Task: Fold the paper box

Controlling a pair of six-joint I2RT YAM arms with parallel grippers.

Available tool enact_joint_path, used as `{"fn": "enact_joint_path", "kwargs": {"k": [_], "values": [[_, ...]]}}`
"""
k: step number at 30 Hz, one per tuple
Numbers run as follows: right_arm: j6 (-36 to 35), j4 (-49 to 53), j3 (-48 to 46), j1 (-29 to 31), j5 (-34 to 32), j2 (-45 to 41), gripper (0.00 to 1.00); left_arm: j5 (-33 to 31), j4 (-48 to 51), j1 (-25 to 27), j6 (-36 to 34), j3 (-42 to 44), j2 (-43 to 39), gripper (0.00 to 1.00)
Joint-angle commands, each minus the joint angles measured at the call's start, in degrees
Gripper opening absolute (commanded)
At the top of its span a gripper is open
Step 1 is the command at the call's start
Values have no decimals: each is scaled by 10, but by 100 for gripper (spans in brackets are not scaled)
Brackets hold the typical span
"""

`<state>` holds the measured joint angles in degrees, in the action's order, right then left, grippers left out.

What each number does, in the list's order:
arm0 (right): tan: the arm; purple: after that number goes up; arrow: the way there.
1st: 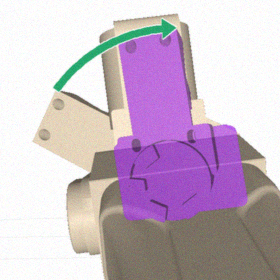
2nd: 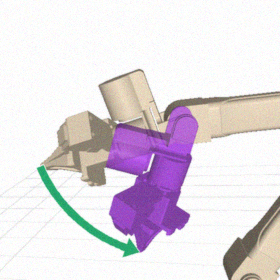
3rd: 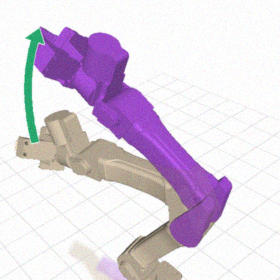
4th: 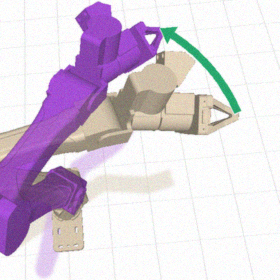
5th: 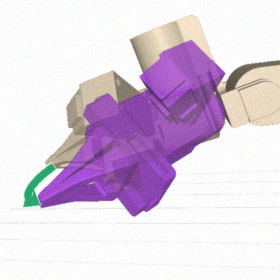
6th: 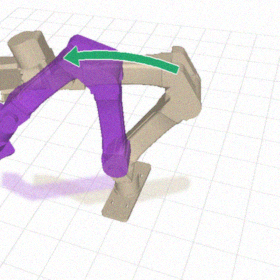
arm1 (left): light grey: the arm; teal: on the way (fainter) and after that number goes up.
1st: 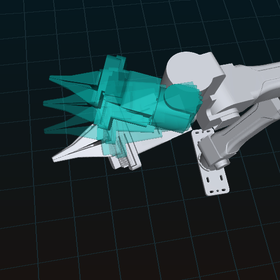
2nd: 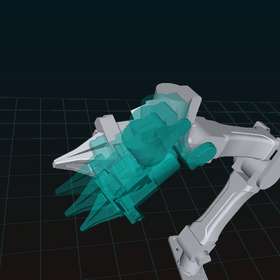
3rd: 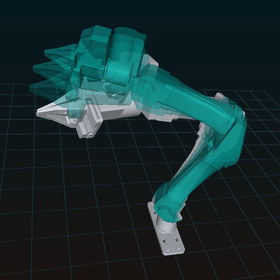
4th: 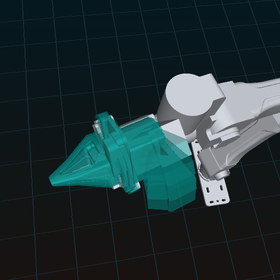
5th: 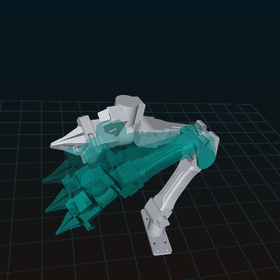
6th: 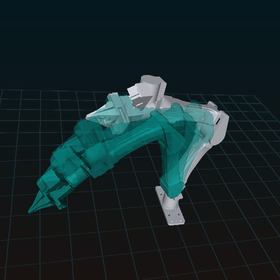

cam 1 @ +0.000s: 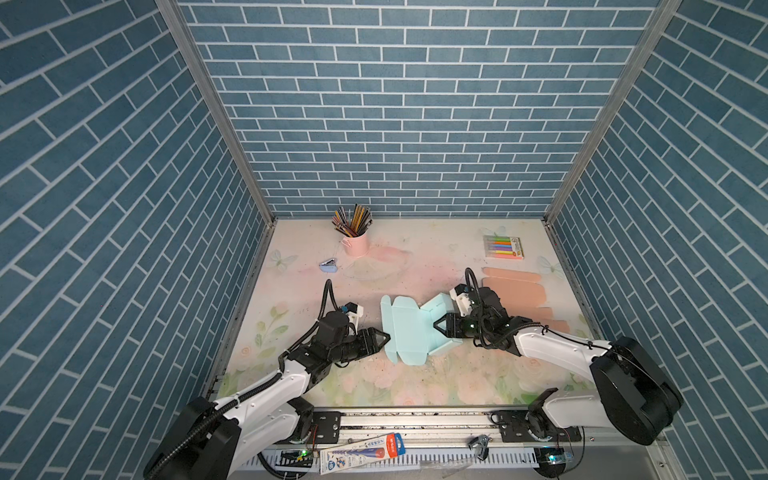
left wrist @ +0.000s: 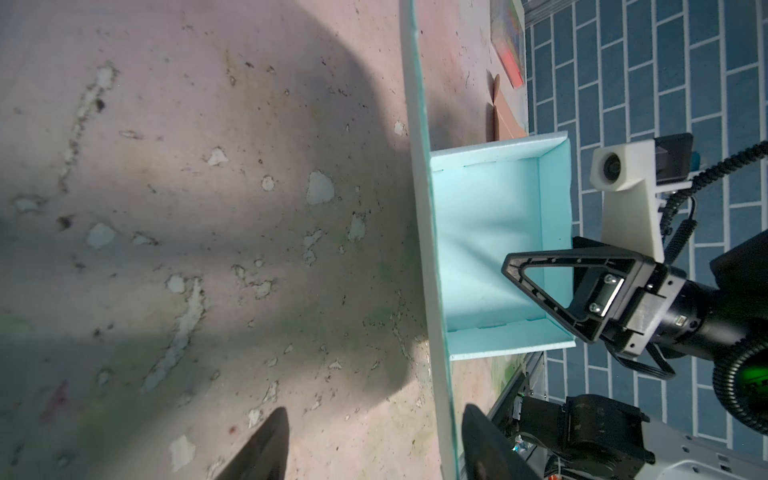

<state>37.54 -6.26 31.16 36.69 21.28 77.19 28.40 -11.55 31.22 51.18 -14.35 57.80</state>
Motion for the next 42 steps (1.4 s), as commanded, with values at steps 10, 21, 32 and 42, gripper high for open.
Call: {"fn": "enact_joint_path", "kwargs": {"k": [10, 21, 32, 42], "values": [[14, -16, -17, -4, 4, -18, 52, -22, -59, 44, 19, -35, 51, 35], [14, -23, -22, -6, 6, -16, 52, -37, -39, 49, 13, -43, 49, 20], [15, -22, -26, -7, 0, -23, 55, -37, -31, 50, 13, -45, 43, 12], [9, -6, -22, -7, -6, -39, 63, -41, -18, 49, 11, -51, 40, 9]]}}
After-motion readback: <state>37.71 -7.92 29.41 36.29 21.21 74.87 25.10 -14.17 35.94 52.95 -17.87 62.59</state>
